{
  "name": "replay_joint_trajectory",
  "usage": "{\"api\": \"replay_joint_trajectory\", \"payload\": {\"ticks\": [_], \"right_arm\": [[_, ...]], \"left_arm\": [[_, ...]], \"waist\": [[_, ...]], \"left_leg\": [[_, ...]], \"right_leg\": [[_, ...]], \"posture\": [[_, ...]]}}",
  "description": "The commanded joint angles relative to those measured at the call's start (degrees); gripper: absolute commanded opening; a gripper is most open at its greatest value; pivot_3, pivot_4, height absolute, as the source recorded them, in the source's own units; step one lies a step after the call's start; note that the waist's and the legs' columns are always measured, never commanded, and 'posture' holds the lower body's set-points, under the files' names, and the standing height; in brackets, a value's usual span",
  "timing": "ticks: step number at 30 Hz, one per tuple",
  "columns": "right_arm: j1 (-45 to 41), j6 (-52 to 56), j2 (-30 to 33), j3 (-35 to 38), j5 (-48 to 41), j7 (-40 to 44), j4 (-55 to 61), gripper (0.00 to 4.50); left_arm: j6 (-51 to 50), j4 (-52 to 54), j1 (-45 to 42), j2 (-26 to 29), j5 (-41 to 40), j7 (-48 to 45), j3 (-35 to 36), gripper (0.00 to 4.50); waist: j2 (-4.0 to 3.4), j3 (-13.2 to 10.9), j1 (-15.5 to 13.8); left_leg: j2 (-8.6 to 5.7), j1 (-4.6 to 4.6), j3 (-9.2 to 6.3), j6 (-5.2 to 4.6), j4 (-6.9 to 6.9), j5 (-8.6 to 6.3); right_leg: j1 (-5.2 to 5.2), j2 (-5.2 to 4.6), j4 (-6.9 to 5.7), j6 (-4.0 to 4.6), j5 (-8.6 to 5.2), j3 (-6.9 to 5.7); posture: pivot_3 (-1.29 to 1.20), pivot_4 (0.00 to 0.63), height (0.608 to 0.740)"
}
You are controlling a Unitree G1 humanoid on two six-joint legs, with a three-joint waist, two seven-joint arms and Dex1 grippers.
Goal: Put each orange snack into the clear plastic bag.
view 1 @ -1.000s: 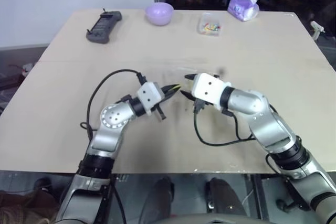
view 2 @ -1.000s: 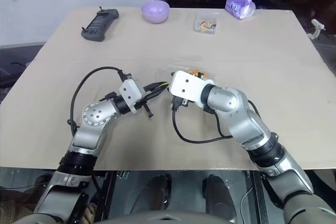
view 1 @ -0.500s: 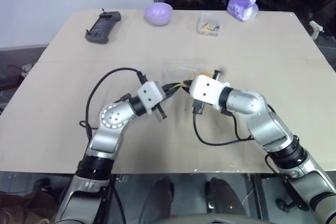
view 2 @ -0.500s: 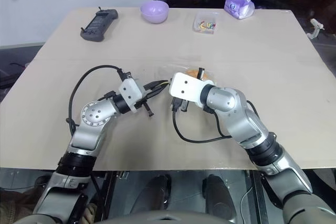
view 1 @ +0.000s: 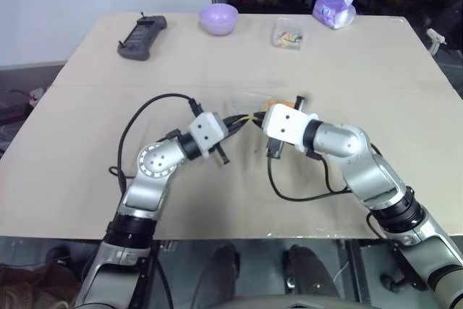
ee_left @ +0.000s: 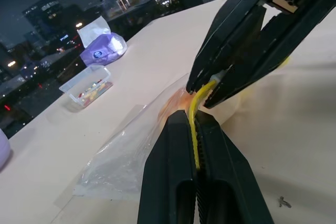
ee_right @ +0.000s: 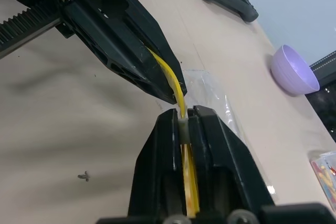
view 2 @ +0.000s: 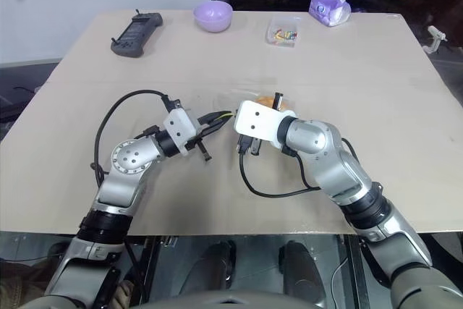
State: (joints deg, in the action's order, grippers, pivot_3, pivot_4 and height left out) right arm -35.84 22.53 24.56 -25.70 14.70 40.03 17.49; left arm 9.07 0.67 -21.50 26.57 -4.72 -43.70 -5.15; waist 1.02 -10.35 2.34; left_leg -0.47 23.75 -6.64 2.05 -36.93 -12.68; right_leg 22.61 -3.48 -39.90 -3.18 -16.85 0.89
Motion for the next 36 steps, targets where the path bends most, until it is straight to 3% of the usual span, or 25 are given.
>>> {"api": "replay_joint_trajectory", "payload": {"ticks": [1, 25, 36], "right_arm": [[-0.45, -0.04, 0.89, 2.85, 0.47, -0.44, 1.23, 0.19], [11.68, -9.58, 16.35, 13.62, 1.52, -5.16, -9.66, 0.19], [4.75, -8.27, 21.18, 18.08, 0.38, -5.37, -9.67, 0.19]], "left_arm": [[0.22, 2.31, 0.01, 0.07, -1.11, 0.57, 0.87, 0.00], [3.77, -5.16, -0.72, 1.90, -5.73, 0.71, 6.08, 0.00], [-1.36, -7.32, -5.05, 0.62, -11.74, 4.14, 8.96, 0.00]], "waist": [[0.00, 0.00, -0.01], [0.00, 0.00, -0.07], [-0.01, -0.01, -0.01]], "left_leg": [[0.00, 0.00, 0.00, 0.00, 0.00, 0.00], [0.00, -0.01, 0.06, 0.00, -0.01, 0.00], [0.01, -0.01, 0.08, -0.01, -0.02, 0.00]], "right_leg": [[0.00, 0.00, 0.00, 0.00, 0.00, 0.00], [-0.01, -0.01, -0.01, 0.00, 0.00, 0.04], [-0.01, -0.01, -0.01, 0.00, 0.00, 0.05]], "posture": [[0.00, 0.150, 0.718], [0.00, 0.150, 0.718], [0.00, 0.150, 0.718]]}}
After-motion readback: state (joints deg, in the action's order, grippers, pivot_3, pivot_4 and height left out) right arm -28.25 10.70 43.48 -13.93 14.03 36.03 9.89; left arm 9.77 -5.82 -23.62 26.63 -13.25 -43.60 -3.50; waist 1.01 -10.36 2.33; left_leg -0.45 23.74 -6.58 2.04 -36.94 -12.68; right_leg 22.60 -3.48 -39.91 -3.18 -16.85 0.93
